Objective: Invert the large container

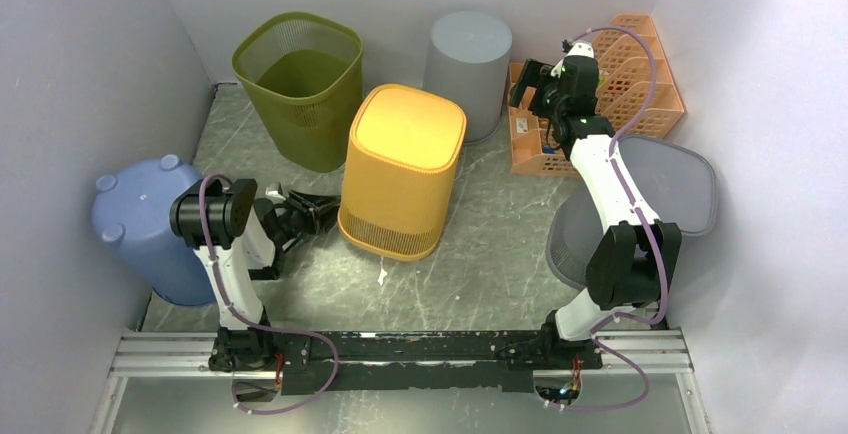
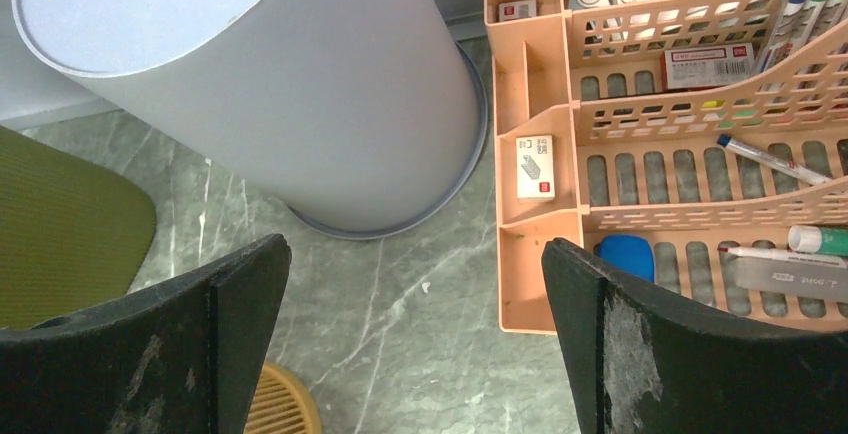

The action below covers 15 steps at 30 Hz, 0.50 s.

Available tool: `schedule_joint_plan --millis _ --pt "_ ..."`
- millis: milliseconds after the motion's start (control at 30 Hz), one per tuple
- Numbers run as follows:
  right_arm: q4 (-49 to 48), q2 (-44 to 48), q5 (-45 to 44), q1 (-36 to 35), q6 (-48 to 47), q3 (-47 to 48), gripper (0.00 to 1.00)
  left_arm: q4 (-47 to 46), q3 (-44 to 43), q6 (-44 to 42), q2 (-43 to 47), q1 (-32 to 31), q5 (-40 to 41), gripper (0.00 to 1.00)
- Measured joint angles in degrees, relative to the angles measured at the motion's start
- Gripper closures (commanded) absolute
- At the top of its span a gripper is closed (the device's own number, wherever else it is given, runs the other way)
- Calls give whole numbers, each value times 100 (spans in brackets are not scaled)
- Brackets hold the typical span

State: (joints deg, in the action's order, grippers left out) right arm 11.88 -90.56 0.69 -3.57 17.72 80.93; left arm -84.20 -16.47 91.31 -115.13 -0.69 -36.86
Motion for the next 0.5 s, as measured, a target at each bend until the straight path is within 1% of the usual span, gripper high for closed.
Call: schedule_joint_plan --millis 133,333,400,467,500 --pt "-2 0 0 0 0 0 0 -2 -20 -166 -50 0 -114 51" --pt "-2 0 9 0 -2 0 0 15 -72 -584 -39 0 -278 35" --pt "-2 0 24 0 -2 0 0 166 -85 -881 170 0 -295 34" --pt "0 0 44 0 -4 0 0 501 -168 -1233 551 0 -299 33" --pt "7 0 48 0 -4 2 0 811 -271 -1447 813 0 -297 32"
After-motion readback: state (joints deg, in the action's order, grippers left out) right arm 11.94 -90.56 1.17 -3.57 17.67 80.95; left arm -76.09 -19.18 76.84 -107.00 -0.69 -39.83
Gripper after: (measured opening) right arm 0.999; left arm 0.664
